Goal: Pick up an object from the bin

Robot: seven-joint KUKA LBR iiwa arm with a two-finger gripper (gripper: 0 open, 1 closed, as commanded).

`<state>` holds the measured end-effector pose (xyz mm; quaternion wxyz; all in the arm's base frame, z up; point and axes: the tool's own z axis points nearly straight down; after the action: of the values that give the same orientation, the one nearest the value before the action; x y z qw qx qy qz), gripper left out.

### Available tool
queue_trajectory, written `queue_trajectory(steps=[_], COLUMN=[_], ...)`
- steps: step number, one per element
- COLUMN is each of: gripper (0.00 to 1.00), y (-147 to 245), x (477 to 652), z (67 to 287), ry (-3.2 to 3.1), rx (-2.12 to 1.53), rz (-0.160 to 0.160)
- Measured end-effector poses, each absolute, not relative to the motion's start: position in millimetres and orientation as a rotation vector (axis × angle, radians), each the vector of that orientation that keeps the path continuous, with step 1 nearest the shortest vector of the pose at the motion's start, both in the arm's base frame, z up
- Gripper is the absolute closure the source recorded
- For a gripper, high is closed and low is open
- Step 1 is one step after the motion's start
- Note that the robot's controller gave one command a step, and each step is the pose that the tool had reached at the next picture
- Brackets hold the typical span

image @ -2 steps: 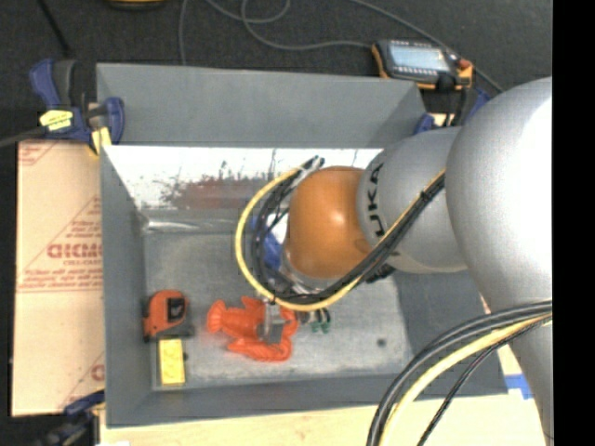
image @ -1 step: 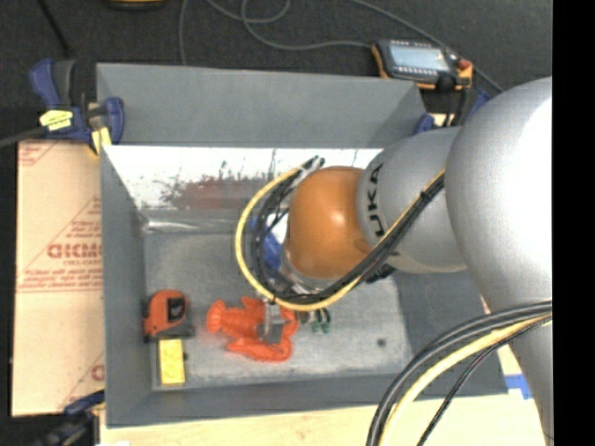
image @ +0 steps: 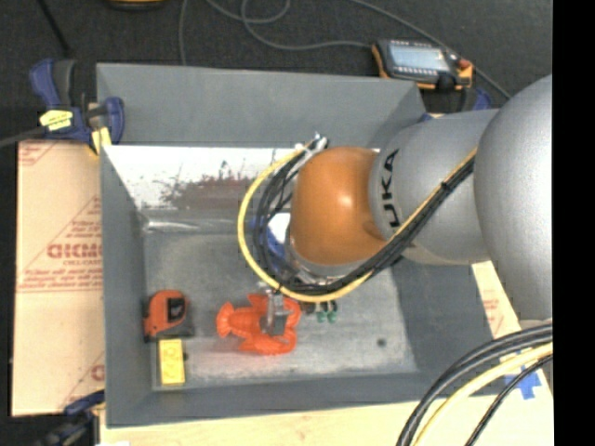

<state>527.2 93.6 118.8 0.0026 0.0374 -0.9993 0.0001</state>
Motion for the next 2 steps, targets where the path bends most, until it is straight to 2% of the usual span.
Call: queue_trajectory(steps=[1, 2], gripper=[1.0, 1.0], y=[108, 95], x=[525.6, 517.0], z=[133, 147], ry=[-3.153, -3.127], rx=[0.13, 0.128], rz=[-0.004, 0.001])
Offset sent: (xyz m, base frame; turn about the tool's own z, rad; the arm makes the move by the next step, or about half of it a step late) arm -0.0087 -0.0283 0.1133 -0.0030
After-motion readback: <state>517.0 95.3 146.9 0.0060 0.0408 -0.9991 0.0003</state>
